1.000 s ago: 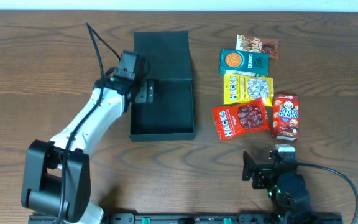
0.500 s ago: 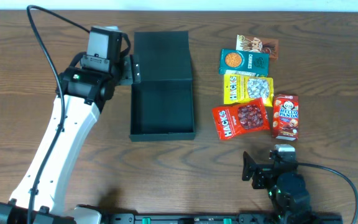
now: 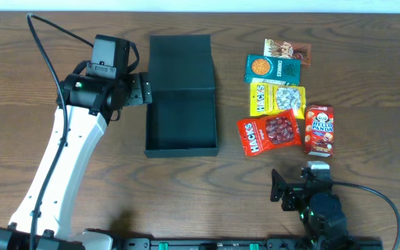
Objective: Pack container
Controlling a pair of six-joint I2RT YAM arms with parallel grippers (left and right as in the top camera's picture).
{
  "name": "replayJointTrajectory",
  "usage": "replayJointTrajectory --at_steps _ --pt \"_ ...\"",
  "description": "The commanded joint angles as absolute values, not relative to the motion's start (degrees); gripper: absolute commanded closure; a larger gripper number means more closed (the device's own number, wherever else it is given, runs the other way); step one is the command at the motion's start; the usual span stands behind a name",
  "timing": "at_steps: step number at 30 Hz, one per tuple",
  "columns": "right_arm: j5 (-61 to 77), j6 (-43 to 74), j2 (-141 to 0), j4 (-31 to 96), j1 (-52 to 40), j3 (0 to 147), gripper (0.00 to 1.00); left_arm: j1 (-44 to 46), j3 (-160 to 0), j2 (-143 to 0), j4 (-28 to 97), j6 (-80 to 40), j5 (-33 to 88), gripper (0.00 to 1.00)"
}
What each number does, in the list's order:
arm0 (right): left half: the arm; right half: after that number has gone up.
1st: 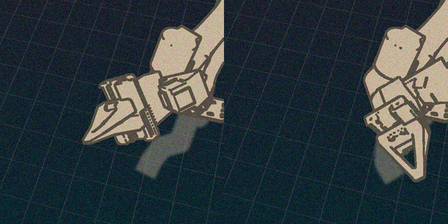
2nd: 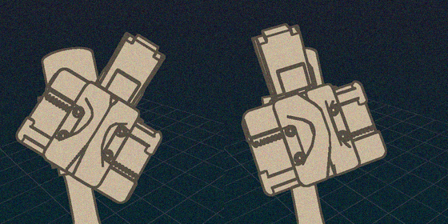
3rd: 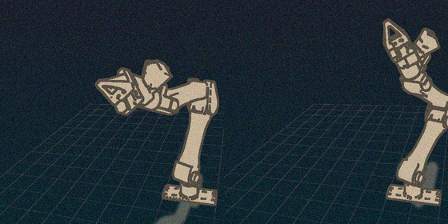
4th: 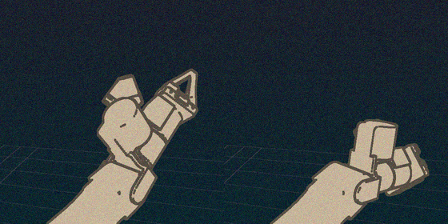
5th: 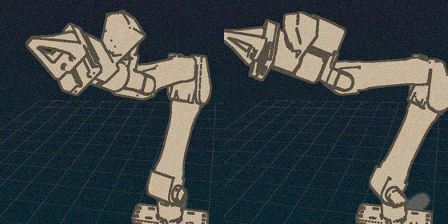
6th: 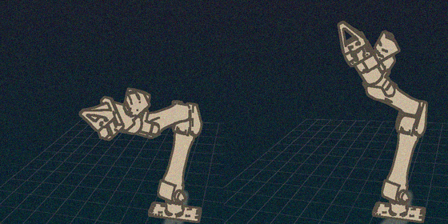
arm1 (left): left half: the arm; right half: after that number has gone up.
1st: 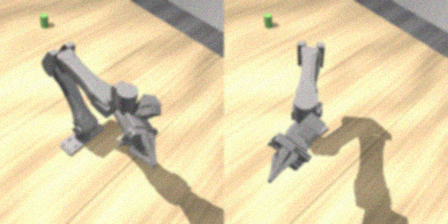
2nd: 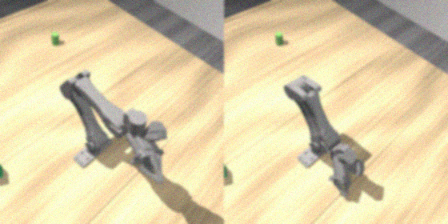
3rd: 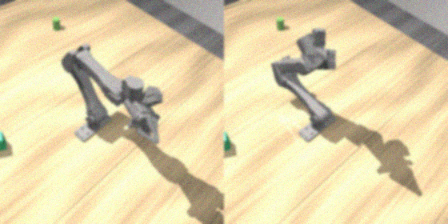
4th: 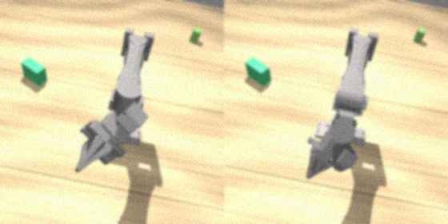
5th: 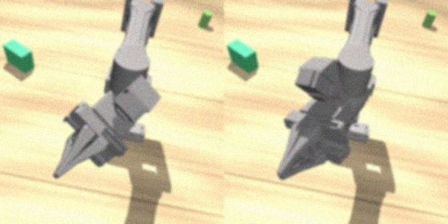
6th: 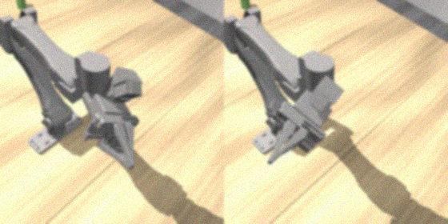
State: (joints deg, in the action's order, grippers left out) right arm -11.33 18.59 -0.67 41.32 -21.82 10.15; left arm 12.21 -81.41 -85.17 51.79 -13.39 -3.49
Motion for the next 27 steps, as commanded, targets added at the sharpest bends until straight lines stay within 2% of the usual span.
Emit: replayJointTrajectory --at_steps 1,3,5,8,12,16,22,27 --pt "-12.08 18.44 -0.32 36.23 -21.41 9.54 0.01 12.03 -81.65 -84.20 53.80 -15.07 -1.41 0.05" --pt "-6.28 23.62 -0.32 24.56 -21.41 9.52 0.01 12.03 -81.65 -84.20 55.66 -15.05 -1.43 0.05" --pt "-3.53 25.04 -0.32 20.08 -21.41 9.52 0.01 12.03 -81.65 -84.20 56.62 -15.07 -1.43 0.05" --pt "-3.01 28.69 -0.32 16.82 -21.41 9.52 0.01 12.03 -81.65 -84.20 57.19 -15.07 -1.41 0.05" --pt "7.40 42.41 -0.32 16.47 -21.41 9.52 0.01 12.03 -81.65 -84.20 56.99 -15.07 -1.41 0.05" --pt "7.94 51.13 -0.32 15.35 -21.41 9.52 0.01 12.03 -81.65 -84.20 56.01 -15.07 -1.43 0.05" --pt "1.93 46.65 -1.61 3.44 -20.99 9.63 0.01 12.01 -81.65 -84.20 52.71 -15.03 -1.50 0.05" --pt "0.25 46.61 -13.37 -0.45 -17.10 14.55 0.01 12.01 -81.65 -84.20 49.30 -15.05 -2.09 0.05"
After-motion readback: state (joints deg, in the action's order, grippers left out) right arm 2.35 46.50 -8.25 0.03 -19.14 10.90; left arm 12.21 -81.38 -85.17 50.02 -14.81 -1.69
